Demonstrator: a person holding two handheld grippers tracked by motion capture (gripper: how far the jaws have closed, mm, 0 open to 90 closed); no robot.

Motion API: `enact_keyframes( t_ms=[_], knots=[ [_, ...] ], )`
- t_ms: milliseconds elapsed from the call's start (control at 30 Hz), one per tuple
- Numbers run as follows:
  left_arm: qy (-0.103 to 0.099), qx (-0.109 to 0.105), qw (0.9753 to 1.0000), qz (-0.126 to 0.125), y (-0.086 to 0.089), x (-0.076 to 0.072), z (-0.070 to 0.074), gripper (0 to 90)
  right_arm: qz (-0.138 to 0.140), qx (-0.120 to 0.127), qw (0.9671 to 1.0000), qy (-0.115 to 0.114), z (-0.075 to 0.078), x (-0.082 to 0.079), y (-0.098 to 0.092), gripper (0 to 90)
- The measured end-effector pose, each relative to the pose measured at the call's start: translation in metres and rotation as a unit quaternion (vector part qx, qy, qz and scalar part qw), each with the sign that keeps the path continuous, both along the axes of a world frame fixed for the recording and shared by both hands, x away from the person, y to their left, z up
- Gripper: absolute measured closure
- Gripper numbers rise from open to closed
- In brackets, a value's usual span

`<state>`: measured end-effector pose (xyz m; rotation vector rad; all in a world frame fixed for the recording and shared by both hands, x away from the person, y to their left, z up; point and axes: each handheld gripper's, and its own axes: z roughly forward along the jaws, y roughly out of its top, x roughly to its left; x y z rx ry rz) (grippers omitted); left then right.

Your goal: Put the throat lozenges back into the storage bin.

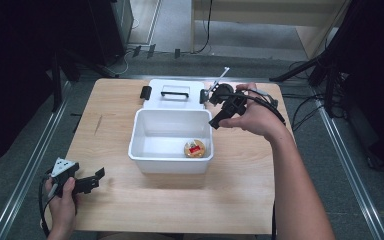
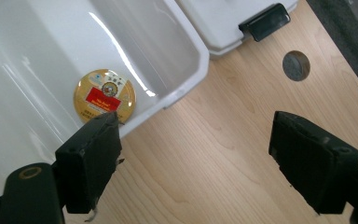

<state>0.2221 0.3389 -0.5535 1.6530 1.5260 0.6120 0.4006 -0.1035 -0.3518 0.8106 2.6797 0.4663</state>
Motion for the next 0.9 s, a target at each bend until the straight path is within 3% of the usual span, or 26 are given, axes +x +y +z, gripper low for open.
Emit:
enact_keyframes(
  t_ms=[233,467,733,900],
  knots=[
    [-0.001,0.000,1.0000,0.000,0.000,0.000,0.000,0.0,-0.037,0.013,0.9992,-0.003,-0.005,0.002,-0.024,17.2],
    [0.000,0.001,1.0000,0.000,0.000,0.000,0.000,0.0,-0.078,0.039,0.9962,0.001,-0.019,0.002,-0.052,18.1],
    [0.000,0.001,1.0000,0.000,0.000,0.000,0.000,0.0,-0.127,0.069,0.9895,0.002,-0.036,-0.004,-0.085,13.3],
    [0.000,0.001,1.0000,0.001,0.000,0.000,0.000,0.0,-0.147,0.090,0.9849,-0.015,-0.050,-0.013,-0.102,9.6]
  ],
)
